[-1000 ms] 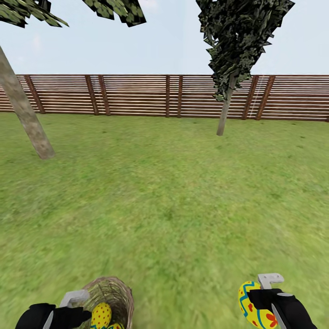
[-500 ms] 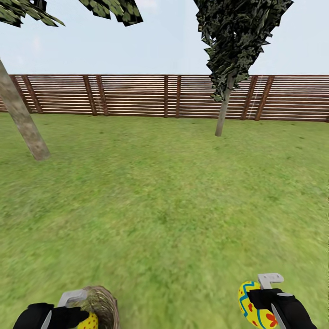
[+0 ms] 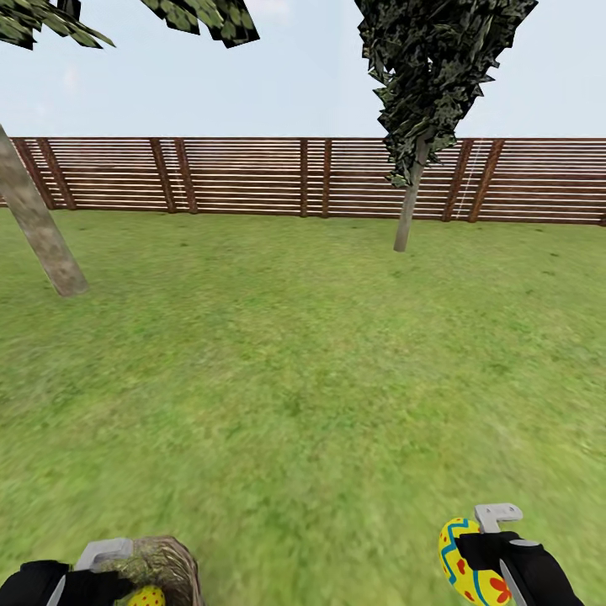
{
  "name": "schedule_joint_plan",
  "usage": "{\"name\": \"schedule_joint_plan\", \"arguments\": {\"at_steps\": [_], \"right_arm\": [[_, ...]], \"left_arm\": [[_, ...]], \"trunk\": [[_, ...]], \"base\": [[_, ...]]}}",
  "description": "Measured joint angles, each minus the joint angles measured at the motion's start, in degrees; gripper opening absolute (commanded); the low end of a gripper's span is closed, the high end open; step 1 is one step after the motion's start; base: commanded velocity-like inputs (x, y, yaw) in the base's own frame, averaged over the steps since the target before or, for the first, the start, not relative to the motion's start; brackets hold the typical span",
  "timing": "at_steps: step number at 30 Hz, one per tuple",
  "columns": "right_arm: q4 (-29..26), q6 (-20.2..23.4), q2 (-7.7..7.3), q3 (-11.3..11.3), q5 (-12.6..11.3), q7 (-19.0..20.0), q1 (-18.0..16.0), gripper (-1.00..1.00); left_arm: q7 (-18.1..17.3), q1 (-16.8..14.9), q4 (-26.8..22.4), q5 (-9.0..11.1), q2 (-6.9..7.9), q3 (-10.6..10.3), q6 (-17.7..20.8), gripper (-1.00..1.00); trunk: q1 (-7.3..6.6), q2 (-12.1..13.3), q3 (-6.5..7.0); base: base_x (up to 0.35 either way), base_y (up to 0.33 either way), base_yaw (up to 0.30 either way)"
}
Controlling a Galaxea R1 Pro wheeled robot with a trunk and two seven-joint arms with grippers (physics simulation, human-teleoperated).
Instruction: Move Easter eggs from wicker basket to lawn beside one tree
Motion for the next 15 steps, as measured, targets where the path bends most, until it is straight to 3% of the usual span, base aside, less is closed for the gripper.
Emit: {"name": "schedule_joint_plan", "arguments": {"at_steps": [15], "right_arm": [[0.0, 0.0, 0.0, 0.0, 0.0, 0.0, 0.0, -1.0]], "left_arm": [[-0.05, 0.02, 0.02, 0.13, -0.4, -0.46, 0.16, 1.0]], "trunk": [[0.0, 0.0, 0.0]], "base": [[0.0, 0.0, 0.0]]}}
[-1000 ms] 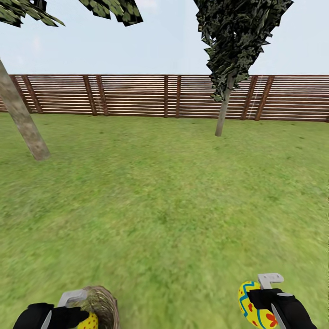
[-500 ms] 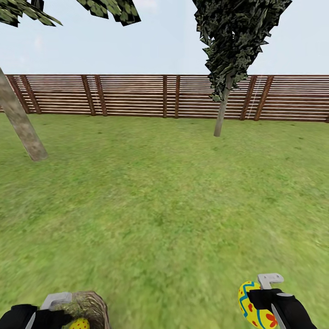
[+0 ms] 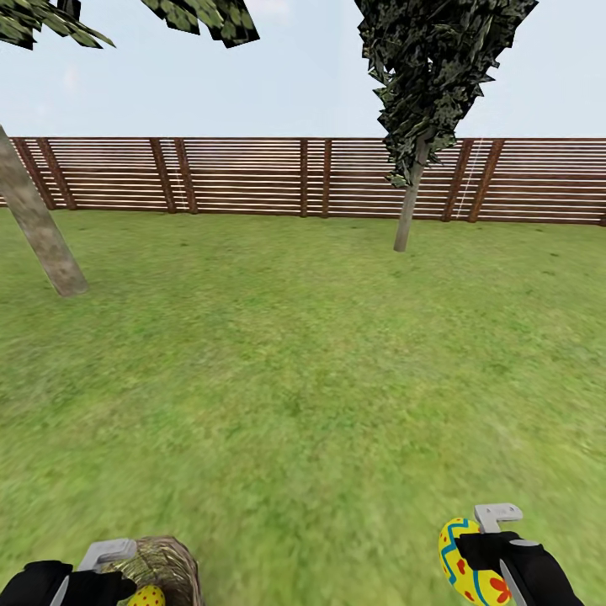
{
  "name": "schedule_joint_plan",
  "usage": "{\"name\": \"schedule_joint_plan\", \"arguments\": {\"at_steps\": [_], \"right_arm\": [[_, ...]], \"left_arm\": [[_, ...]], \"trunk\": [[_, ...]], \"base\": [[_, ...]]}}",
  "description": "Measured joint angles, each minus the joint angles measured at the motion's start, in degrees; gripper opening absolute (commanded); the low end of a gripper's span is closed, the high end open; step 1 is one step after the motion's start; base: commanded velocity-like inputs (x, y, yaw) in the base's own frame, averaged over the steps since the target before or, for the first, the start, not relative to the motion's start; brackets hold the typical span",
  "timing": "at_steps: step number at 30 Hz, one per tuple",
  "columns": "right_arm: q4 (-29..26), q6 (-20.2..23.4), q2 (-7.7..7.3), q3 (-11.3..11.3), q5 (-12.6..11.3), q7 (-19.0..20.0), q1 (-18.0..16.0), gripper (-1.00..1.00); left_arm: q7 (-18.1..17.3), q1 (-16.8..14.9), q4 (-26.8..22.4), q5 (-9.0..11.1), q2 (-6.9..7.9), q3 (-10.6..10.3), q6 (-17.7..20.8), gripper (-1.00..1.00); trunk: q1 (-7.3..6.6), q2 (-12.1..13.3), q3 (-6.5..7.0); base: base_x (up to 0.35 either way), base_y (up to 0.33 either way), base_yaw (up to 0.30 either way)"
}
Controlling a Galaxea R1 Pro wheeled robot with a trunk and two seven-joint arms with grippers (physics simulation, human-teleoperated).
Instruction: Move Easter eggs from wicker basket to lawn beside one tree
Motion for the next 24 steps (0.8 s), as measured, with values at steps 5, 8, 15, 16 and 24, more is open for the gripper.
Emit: {"name": "schedule_joint_plan", "arguments": {"at_steps": [5, 8, 15, 16, 24], "right_arm": [[0.0, 0.0, 0.0, 0.0, 0.01, 0.0, 0.0, -1.0], [0.0, 0.0, 0.02, 0.0, 0.0, 0.0, 0.0, -1.0], [0.0, 0.0, 0.09, 1.2, 0.0, -0.18, 0.0, -1.0], [0.0, 0.0, 0.09, 1.3, 0.01, -0.21, 0.0, -1.0], [0.71, -0.05, 0.0, 1.31, 0.02, -0.24, 0.0, -1.0]], "left_arm": [[-0.06, -0.01, 0.01, 0.07, -0.29, 0.19, 0.17, 1.0], [-0.13, -0.01, -0.01, 0.22, -0.25, 0.57, 0.22, 1.0], [-0.16, -0.01, -0.18, 0.25, -0.26, 0.62, 0.23, 1.0], [-0.16, -0.01, -0.19, 0.25, -0.26, 0.61, 0.23, 1.0], [-0.16, -0.01, -0.11, 0.25, -0.27, 0.6, 0.23, 1.0]], "trunk": [[0.65, -1.19, -0.53], [1.31, -2.39, -1.07], [2.85, -5.2, -2.33], [3.07, -5.6, -2.51], [4.83, -8.81, -3.95]], "base": [[0.0, 0.0, 0.0], [0.0, 0.0, 0.0], [0.0, 0.0, 0.0], [0.0, 0.0, 0.0], [0.0, 0.0, 0.0]]}}
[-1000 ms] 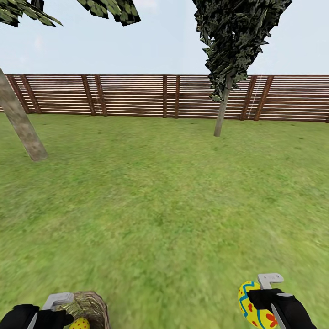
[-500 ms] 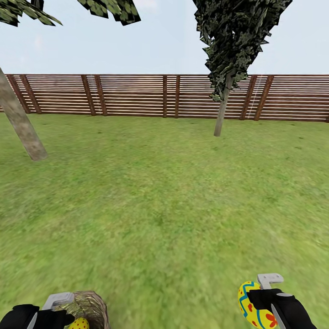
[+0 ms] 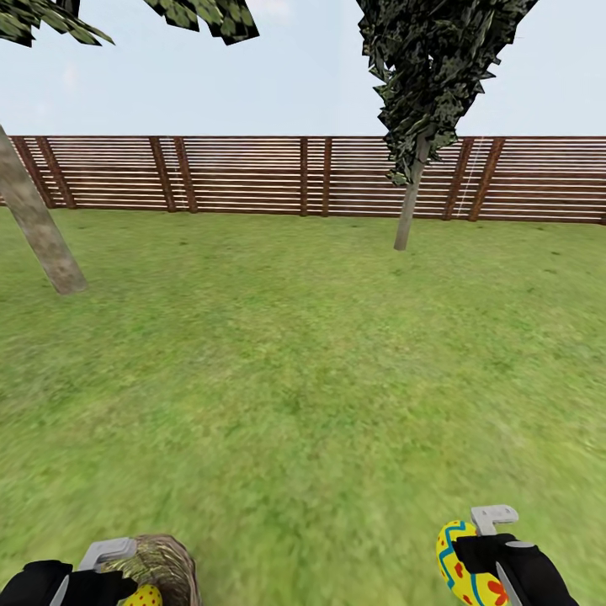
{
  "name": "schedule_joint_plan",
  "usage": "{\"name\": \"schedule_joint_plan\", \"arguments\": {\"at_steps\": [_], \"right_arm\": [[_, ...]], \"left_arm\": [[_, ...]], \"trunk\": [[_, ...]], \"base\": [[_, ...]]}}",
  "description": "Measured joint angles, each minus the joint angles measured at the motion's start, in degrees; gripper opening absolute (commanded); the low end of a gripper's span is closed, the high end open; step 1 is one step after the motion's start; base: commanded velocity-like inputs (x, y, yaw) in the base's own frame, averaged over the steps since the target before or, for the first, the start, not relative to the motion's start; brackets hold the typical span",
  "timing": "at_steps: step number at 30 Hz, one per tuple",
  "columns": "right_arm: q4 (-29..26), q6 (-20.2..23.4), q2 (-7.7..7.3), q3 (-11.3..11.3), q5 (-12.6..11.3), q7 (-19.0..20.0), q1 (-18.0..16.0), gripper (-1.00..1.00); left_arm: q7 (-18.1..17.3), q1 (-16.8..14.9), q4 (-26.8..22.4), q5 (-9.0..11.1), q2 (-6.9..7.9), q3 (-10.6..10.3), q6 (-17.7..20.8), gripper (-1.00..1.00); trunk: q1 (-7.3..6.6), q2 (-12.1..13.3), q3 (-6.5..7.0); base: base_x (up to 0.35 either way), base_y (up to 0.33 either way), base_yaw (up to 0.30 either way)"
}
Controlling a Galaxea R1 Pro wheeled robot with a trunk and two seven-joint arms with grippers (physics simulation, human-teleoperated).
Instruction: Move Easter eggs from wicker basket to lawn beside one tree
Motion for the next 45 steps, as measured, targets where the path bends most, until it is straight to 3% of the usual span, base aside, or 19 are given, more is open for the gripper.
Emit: {"name": "schedule_joint_plan", "arguments": {"at_steps": [3, 5, 6, 9, 11, 18, 26, 29, 32, 45], "right_arm": [[-0.04, -0.16, -0.07, 0.07, -0.02, 0.14, 0.0, -1.0], [-0.43, -1.46, -0.65, 1.3, -0.94, 1.56, 0.0, -1.0], [-1.37, -4.48, -0.48, 0.69, -1.04, 1.85, -0.01, -1.0], [-3.26, -18.85, -0.02, -0.32, -0.92, 1.59, -0.01, -1.0], [-3.79, -21.7, -0.19, -0.56, -1.3, -0.04, -0.01, -1.0], [-6.58, -22.65, -0.91, -0.8, -1.66, -0.44, 0.0, -1.0], [-6.41, -22.51, -0.11, -0.13, -0.83, -0.49, 0.0, -1.0], [-6.28, -22.75, -0.02, 1.27, -0.75, -0.36, 0.0, -1.0], [-6.23, -25.81, 0.02, 1.92, -0.71, -0.5, -0.01, -1.0], [-6.1, -26.52, -0.01, 1.94, -0.72, -0.24, -0.01, -1.0]], "left_arm": [[0.0, 0.0, 0.06, -0.06, -0.05, -0.08, 0.0, 1.0], [0.0, 0.0, 0.09, -0.05, -0.13, -0.22, 0.0, 1.0], [0.0, 0.0, 0.09, -0.03, -0.15, -0.23, 0.0, 1.0], [0.0, 0.01, 0.09, 0.06, -0.17, -0.28, 0.0, 1.0], [0.0, 0.0, 0.09, 0.03, -0.12, -0.13, 0.0, 1.0], [0.12, 0.0, 0.09, 0.0, -0.17, -0.15, 0.0, 1.0], [0.18, 0.0, 0.09, -0.05, -0.14, -0.17, 0.0, 1.0], [0.18, 0.0, 0.09, -0.03, -0.17, -0.23, 0.0, 1.0], [0.17, 0.0, 0.09, 0.0, -0.17, -0.24, 0.0, 1.0], [0.18, 0.0, 0.0, -0.08, -0.16, -0.2, 0.01, 1.0]], "trunk": [[0.66, -1.2, -0.54], [1.1, -2.01, -0.9], [1.32, -2.41, -1.08], [1.98, -3.61, -1.62], [2.42, -4.42, -1.98], [3.96, -7.22, -3.23], [5.71, -10.43, -4.67], [6.37, -11.64, -5.21], [7.03, -12.84, -5.75], [9.89, -18.06, -8.08]], "base": [[0.0, 0.0, 0.0], [0.0, 0.0, 0.0], [0.0, 0.0, 0.0], [0.0, 0.0, 0.0], [0.0, 0.0, 0.0], [0.0, 0.0, 0.0], [0.0, 0.0, 0.0], [0.0, 0.0, 0.0], [0.0, 0.0, 0.0], [0.0, 0.0, 0.0]]}}
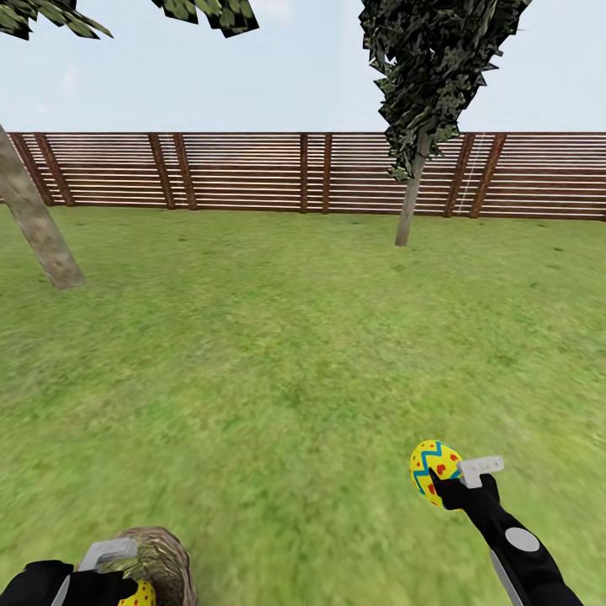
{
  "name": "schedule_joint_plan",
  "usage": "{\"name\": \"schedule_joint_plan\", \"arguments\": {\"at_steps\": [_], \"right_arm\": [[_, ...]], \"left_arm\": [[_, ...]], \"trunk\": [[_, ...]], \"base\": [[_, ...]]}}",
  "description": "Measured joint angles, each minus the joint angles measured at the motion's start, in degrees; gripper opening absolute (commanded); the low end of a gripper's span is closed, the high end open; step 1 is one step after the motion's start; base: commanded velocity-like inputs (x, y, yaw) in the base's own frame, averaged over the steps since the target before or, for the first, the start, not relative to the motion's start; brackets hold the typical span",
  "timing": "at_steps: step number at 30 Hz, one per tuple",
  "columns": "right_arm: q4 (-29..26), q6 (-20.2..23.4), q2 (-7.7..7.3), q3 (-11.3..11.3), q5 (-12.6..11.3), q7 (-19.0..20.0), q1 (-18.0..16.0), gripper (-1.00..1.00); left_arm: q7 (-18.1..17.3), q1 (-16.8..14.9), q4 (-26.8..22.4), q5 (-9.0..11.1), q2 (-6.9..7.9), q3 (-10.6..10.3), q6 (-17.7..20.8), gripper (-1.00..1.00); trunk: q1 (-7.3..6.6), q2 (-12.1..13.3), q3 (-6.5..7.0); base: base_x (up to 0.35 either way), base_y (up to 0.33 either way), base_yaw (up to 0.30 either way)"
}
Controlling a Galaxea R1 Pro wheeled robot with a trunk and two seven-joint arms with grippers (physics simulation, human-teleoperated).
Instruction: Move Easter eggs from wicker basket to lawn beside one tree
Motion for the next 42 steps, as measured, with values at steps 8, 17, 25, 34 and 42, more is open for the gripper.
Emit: {"name": "schedule_joint_plan", "arguments": {"at_steps": [8, 17, 25, 34, 42], "right_arm": [[-0.03, -0.09, 0.0, 0.01, 0.02, -0.08, 0.0, -1.0], [-0.03, -0.25, 0.0, 0.05, -0.04, -0.08, 0.0, -1.0], [-0.01, -0.27, 0.0, 0.1, 0.02, -0.11, 0.0, -1.0], [0.04, -0.27, 0.0, 0.1, 0.02, -0.16, 0.0, -1.0], [0.12, -0.19, 0.08, 0.1, 0.02, -0.24, 0.0, -1.0]], "left_arm": [[0.0, 0.0, -0.21, 0.0, 0.15, 0.14, 0.0, 1.0], [-0.01, 0.0, -0.22, 0.0, 0.14, 0.14, 0.0, 1.0], [-0.14, 0.0, -0.69, -0.02, 0.73, 2.0, -0.01, 1.0], [-0.18, 0.0, -0.7, -0.19, 0.3, 4.02, 0.0, 1.0], [-0.17, 0.0, -0.42, -0.18, 0.17, 4.06, 0.0, 1.0]], "trunk": [[1.76, -3.21, -1.44], [3.73, -6.82, -3.05], [5.49, -10.03, -4.49], [5.94, -10.85, -4.85], [5.94, -10.85, -4.85]], "base": [[0.0, 0.0, 0.0], [0.0, 0.0, 0.0], [0.0, 0.0, 0.0], [0.0, 0.012, 0.0], [-0.019, 0.147, 0.0]]}}
